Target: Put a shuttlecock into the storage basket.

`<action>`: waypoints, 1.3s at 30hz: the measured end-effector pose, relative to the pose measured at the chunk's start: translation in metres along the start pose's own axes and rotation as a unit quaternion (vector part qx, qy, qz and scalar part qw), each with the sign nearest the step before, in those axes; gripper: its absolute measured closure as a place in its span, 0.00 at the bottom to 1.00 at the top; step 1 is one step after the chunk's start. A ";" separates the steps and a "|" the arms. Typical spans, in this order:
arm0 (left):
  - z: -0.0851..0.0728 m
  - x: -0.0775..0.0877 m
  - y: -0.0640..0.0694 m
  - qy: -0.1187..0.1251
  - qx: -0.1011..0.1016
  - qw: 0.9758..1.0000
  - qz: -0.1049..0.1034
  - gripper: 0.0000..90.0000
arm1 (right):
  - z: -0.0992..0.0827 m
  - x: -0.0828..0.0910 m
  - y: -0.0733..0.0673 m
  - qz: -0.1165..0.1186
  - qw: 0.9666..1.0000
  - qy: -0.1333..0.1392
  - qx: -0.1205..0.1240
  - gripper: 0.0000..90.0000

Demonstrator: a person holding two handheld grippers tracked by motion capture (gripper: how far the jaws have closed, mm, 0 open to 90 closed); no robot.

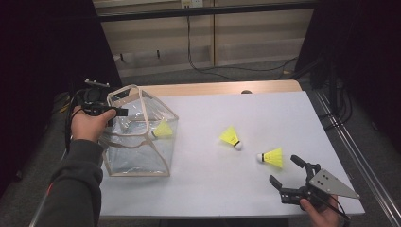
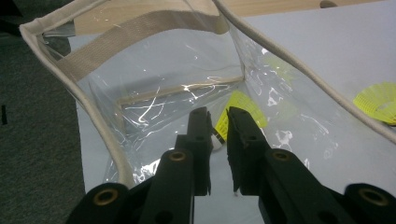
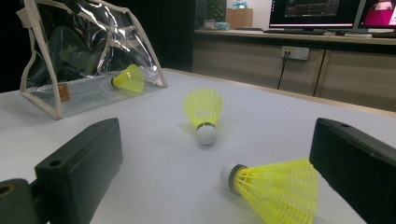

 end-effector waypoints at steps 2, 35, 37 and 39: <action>0.000 0.002 0.000 0.001 0.002 1.000 -0.002 0.85 | 0.000 0.000 0.000 -0.001 1.000 0.000 0.001 0.03; 0.011 0.030 0.040 0.023 -0.012 0.998 -0.062 0.26 | 0.000 0.000 0.000 -0.002 1.000 -0.002 0.002 0.03; 0.013 0.032 0.044 0.027 -0.016 0.997 -0.066 0.24 | 0.000 0.000 0.000 -0.001 1.000 -0.002 0.003 0.03; 0.014 0.033 0.048 0.028 -0.021 0.997 -0.072 0.21 | 0.000 0.000 0.000 -0.002 1.000 -0.002 0.003 0.03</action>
Point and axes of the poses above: each handheld gripper's, and its own axes: x roughly backward along the jaws, z roughly out of its top, y roughly to its right, the point moved 7 cm from there along -x, roughly forward along the jaws, and after that the axes turned 1 degree about z, right-handed, at the moved point
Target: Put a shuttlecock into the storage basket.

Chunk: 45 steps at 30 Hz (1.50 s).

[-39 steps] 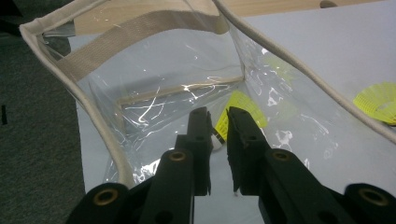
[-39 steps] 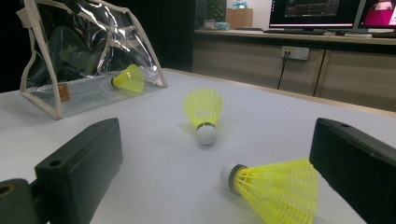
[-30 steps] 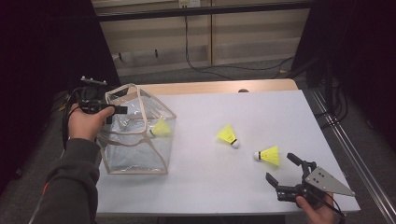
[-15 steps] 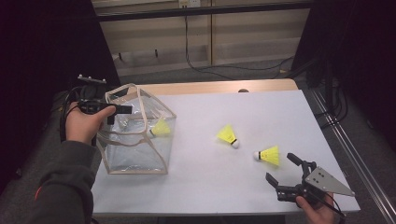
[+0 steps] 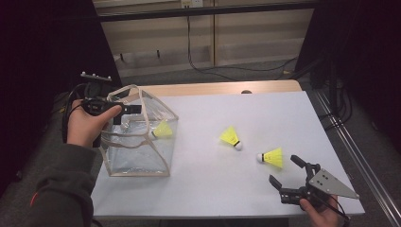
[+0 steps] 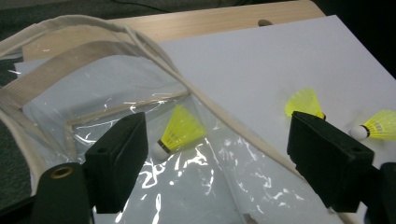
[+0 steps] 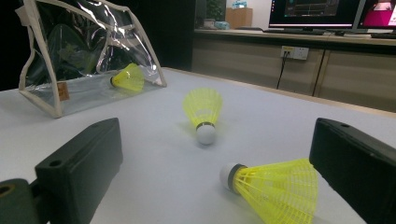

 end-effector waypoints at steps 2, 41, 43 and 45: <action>0.001 0.001 0.005 0.001 -0.007 1.000 -0.005 0.21 | 0.000 0.000 0.000 0.000 1.000 0.000 0.000 0.03; 0.009 -0.009 0.054 -0.002 -0.045 0.998 -0.052 0.18 | 0.000 0.000 0.000 0.002 1.000 0.000 0.000 0.03; 0.008 -0.010 0.057 0.000 -0.046 0.997 -0.055 0.18 | 0.000 0.000 0.000 0.003 1.000 -0.001 0.000 0.03; 0.007 -0.011 0.060 -0.002 -0.052 0.997 -0.059 0.18 | 0.000 0.000 -0.001 0.003 1.000 -0.001 -0.001 0.03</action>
Point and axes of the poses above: each handheld gripper's, and its own axes: x roughly backward along the jaws, z roughly out of its top, y roughly to its right, the point moved 7 cm from there along -x, roughly forward along the jaws, and after that the axes turned 1 degree about z, right-handed, at the moved point
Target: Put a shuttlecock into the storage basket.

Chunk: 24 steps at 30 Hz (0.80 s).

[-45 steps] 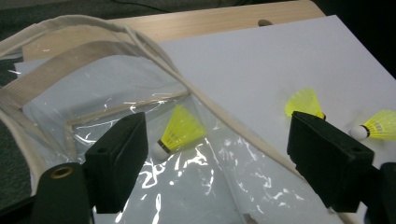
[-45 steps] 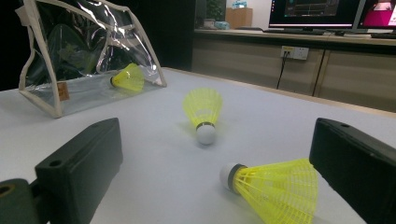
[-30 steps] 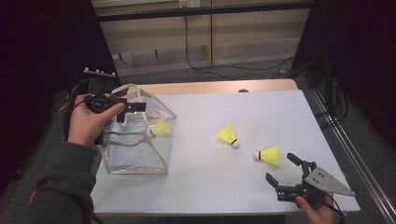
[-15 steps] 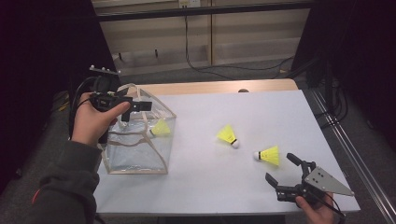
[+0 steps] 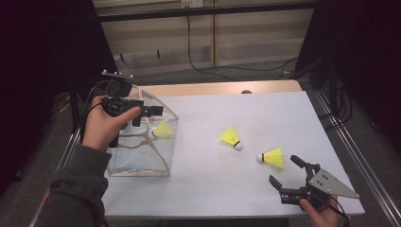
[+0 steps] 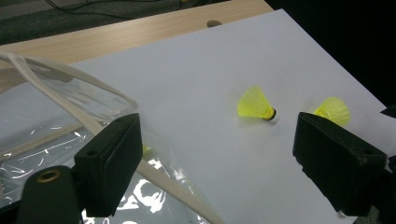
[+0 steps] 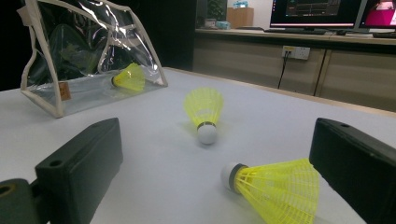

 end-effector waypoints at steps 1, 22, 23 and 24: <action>0.000 -0.001 0.002 0.001 0.000 1.000 -0.001 0.18 | 0.000 0.000 0.000 0.000 1.000 0.001 0.000 0.03; -0.002 -0.019 0.030 0.006 -0.020 0.999 -0.031 0.16 | 0.000 0.000 -0.001 0.002 1.000 -0.002 0.003 0.03; -0.003 -0.020 0.031 0.007 -0.021 0.999 -0.033 0.16 | 0.000 0.000 -0.001 0.002 1.000 -0.002 0.003 0.03; -0.003 -0.022 0.032 0.007 -0.023 0.999 -0.035 0.16 | 0.000 0.000 -0.001 0.002 1.000 -0.002 0.003 0.03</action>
Point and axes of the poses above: each handheld gripper's, and its own axes: x roughly backward along the jaws, z roughly out of its top, y roughly to its right, the point moved 7 cm from there along -x, roughly forward along the jaws, and after that the axes turned 1 degree about z, right-handed, at the moved point
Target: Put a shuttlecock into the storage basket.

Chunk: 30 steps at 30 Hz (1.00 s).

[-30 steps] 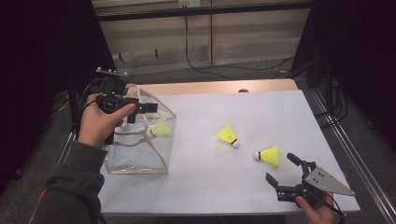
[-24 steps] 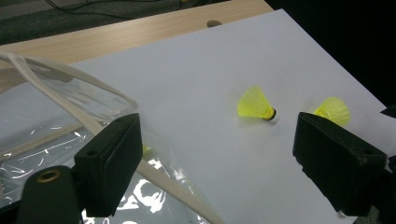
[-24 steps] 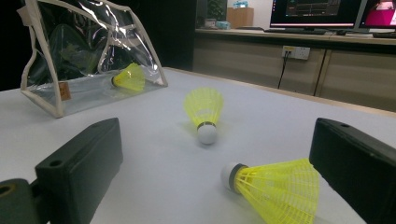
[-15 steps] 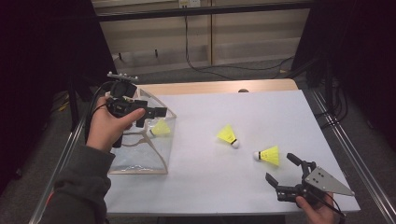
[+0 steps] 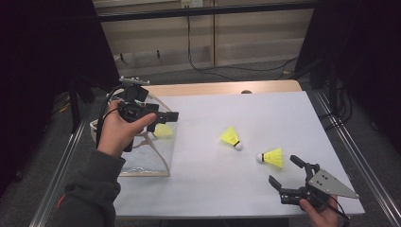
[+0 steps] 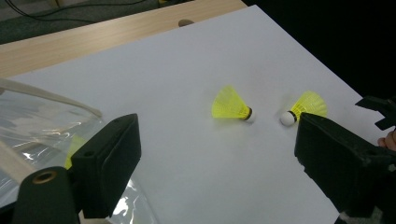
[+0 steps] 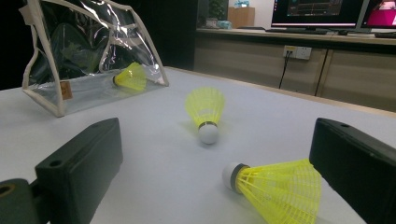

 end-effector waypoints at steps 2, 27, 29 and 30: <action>-0.001 -0.001 0.000 -0.001 -0.002 1.000 0.000 0.16 | 0.000 0.000 0.000 -0.001 1.000 0.002 -0.002 0.03; -0.011 -0.024 0.024 0.009 -0.024 0.999 -0.033 0.15 | 0.000 -0.001 0.001 0.002 1.000 -0.003 -0.005 0.03; -0.012 -0.027 0.027 0.011 -0.026 0.999 -0.035 0.15 | 0.000 -0.002 0.000 0.002 1.000 -0.002 -0.005 0.03; -0.012 -0.028 0.029 0.014 -0.027 0.999 -0.037 0.15 | 0.000 -0.002 0.000 0.002 1.000 -0.002 -0.004 0.03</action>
Point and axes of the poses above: each handheld gripper's, and its own axes: x roughly backward along the jaws, z roughly out of its top, y roughly to its right, the point moved 7 cm from there along -x, roughly forward along the jaws, and after that the axes turned 1 degree about z, right-handed, at the moved point
